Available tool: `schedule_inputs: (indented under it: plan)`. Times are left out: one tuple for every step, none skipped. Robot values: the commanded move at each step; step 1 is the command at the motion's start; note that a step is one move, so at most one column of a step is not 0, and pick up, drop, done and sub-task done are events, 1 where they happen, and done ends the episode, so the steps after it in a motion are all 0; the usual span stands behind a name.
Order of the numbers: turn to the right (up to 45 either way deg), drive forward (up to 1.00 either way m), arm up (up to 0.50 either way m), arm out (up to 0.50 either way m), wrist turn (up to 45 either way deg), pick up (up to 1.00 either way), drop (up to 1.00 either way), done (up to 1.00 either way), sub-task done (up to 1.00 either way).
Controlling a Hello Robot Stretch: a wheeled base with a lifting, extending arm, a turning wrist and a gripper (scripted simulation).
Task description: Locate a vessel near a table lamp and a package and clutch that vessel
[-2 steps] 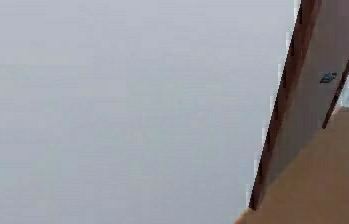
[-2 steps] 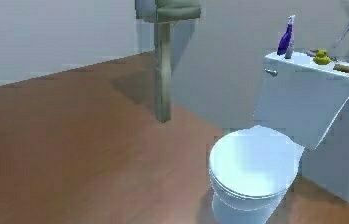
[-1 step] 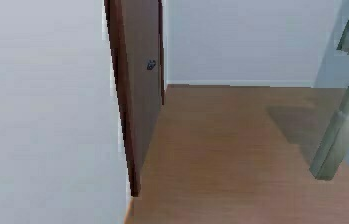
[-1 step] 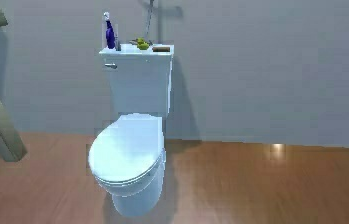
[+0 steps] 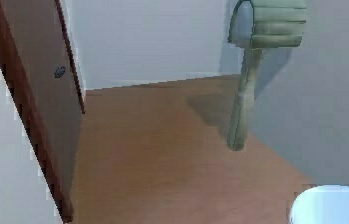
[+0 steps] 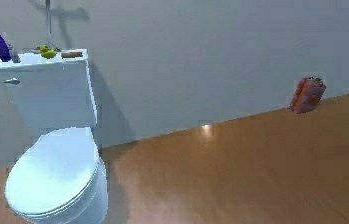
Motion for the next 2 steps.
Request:
schedule_inputs:
  plan:
    - [0.0,0.80,0.00,0.00,0.0,0.00,0.00,0.00,0.00]
    - [0.0,1.00,0.00,0.00,0.0,0.00,0.00,0.00,0.00]
